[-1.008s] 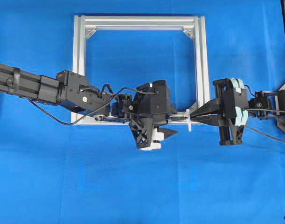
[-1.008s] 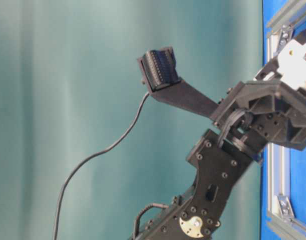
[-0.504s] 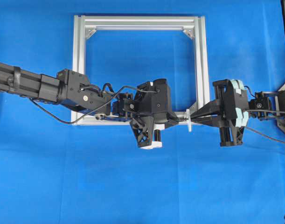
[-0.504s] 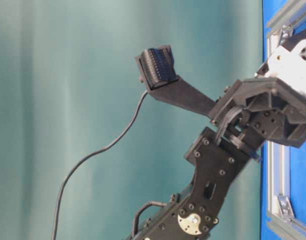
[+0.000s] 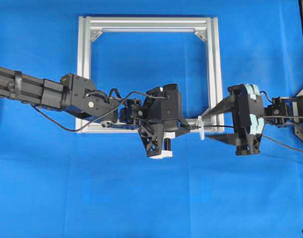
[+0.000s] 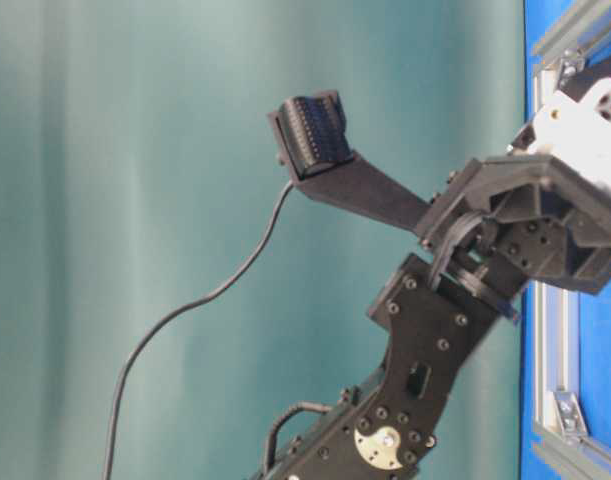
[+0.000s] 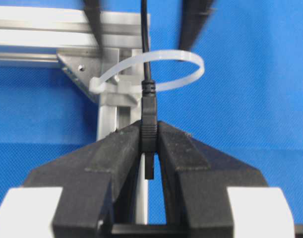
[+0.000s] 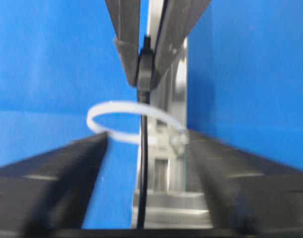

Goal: Insert the wire through the string loop located on the right side.
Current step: 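Close the left gripper on the USB plug and open the right gripper, then pull the cable leftward through the loop with the left gripper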

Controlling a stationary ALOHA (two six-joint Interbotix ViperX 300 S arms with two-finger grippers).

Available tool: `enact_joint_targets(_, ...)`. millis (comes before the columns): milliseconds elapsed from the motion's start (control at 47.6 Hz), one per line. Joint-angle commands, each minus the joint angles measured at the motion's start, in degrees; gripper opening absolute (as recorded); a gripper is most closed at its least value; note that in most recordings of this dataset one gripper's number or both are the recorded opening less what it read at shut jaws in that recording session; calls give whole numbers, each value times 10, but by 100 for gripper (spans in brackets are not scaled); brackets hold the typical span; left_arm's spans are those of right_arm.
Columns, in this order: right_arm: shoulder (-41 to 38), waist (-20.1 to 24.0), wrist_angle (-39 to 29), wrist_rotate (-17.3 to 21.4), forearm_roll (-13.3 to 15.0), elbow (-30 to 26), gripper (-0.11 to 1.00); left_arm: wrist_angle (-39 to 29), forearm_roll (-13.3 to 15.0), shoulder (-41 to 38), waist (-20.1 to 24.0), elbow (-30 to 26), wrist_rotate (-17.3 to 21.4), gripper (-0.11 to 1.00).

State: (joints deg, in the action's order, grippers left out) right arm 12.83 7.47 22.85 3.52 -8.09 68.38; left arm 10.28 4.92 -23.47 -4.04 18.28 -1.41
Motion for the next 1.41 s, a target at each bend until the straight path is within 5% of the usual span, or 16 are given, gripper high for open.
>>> enact_joint_targets(0,9,-1,-13,1,-2,-4,74,4,-1,20,-3,-4,0,8)
enact_joint_targets(105,14,-1,-27,1,-2,-4,94,4,-1,39,-4,11,5,8)
enact_joint_targets(987,60,-1,-40,-1,0,14,92,92,-1,361,-14,454,-2,8)
enact_joint_targets(1386,60,-1,-36,-1,0,11,92,80,-1,378,-22,497,-3,8)
